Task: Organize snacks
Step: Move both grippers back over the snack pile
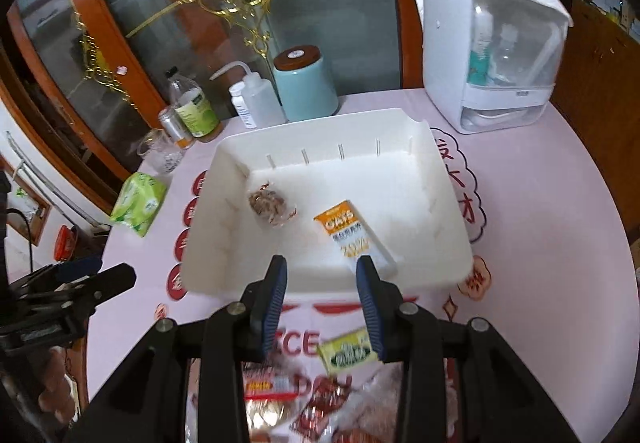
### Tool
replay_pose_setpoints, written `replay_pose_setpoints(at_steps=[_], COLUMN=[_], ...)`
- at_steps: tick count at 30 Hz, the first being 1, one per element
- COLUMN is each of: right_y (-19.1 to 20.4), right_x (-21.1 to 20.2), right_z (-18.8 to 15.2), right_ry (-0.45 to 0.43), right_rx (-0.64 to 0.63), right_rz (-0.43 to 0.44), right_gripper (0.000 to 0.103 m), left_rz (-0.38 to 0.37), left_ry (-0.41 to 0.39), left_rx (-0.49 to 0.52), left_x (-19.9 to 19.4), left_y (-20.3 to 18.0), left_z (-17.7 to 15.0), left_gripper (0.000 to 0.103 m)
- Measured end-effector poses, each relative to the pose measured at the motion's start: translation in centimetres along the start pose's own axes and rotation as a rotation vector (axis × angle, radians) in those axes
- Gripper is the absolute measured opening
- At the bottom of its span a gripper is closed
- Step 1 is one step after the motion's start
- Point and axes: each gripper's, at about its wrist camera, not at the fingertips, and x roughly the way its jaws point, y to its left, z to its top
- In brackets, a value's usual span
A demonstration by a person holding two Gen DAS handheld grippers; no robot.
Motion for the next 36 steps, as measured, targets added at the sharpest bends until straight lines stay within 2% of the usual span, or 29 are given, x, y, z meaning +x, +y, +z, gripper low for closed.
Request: replay_pose_setpoints(at_steps=[8, 12, 15, 21, 28, 36], right_y=[0.1, -0.1, -0.4, -1.2, -2.9, -6.5], right_x=[-7.0, -9.7, -11.4, -13.9, -14.5, -11.6], right_z=[-5.4, -8.3, -10.3, -13.9, -18.1, -21.9], right_ry=[-0.058, -0.072, -0.086, -0.09, -0.084, 0.026], right_rx=[-0.044, -0.053, -0.062, -0.096, -0.103, -0.026], right_rz=[-0.022, -0.026, -0.033, -0.07, -0.119, -0.122], right_gripper=[0.036, 0.036, 0.037, 0.037, 0.037, 0.038], left_rz=[0.037, 0.031, 0.038, 0.019, 0.013, 0.051], left_ry=[-0.077, -0.091, -0.13, -0.149, -0.1, 0.016], left_rx=[0.129, 0.134, 0.147, 0.131, 0.08, 0.049], left_x=[-6.2, -8.9, -11.2, -13.6, -13.1, -9.0], left_y=[-0.5, -1.0, -1.5, -2.0, -2.0, -2.5], left_z=[-6.3, -8.6, -10.7, -13.8, -16.9, -20.4], left_gripper=[0.087, 0.087, 0.087, 0.087, 0.087, 0.087])
